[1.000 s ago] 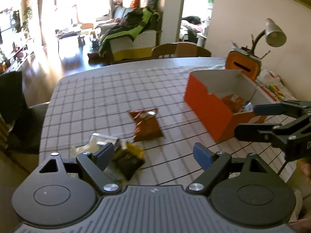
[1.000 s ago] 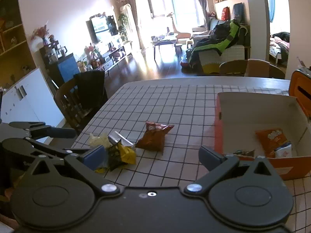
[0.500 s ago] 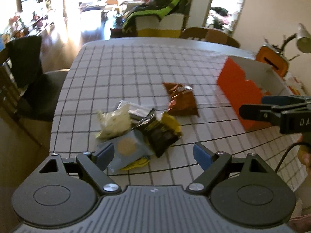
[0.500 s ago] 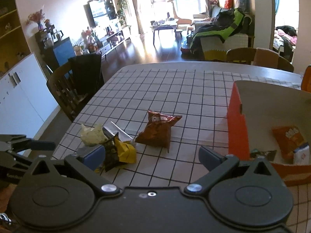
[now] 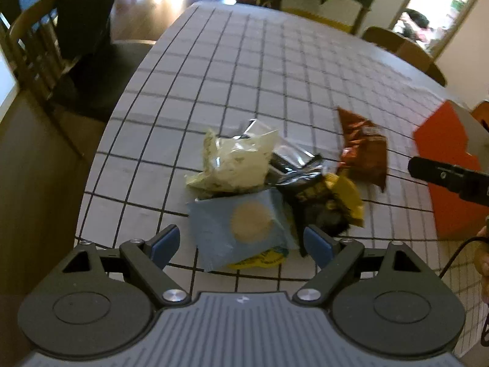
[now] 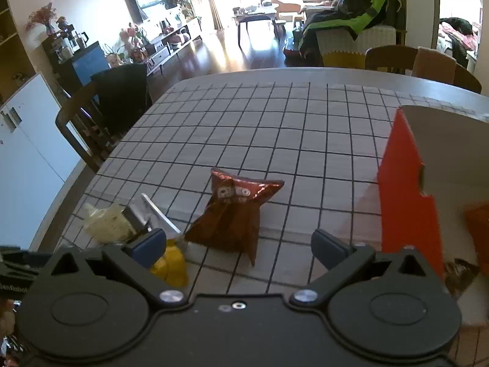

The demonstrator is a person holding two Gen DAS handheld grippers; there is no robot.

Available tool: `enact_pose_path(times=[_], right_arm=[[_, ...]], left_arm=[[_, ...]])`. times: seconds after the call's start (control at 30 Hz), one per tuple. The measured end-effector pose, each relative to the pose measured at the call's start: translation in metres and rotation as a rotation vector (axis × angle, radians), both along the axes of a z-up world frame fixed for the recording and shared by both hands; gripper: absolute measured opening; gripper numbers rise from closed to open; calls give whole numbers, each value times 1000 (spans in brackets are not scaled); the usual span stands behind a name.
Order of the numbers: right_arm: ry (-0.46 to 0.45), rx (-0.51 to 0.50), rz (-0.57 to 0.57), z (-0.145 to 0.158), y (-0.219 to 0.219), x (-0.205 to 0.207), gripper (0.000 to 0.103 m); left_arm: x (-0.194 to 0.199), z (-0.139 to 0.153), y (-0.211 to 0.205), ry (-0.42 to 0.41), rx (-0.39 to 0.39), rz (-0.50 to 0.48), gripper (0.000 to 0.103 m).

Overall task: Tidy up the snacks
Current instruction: 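Grasp the red OREO bag with the right tool while the left tool grasps the blue cookie packet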

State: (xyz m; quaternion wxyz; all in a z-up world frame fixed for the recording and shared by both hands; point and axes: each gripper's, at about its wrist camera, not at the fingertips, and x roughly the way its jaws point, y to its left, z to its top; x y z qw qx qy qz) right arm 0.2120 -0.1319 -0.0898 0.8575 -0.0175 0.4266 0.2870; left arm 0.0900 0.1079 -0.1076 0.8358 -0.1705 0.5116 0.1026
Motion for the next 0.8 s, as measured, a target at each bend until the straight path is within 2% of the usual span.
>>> enact_pose_path(times=[0.27, 0.5, 0.57, 0.8], right_arm=[[5, -32, 27, -15, 26, 25, 99], [17, -77, 26, -32, 48, 42, 97], [27, -105, 13, -37, 54, 45, 91], [51, -164, 5, -50, 73, 47, 84]], left_arm=[[22, -19, 10, 70, -61, 71, 88], [33, -27, 9, 102, -41, 93, 88], [35, -29, 8, 108, -21, 97, 88], [39, -32, 4, 118, -13, 91, 87]])
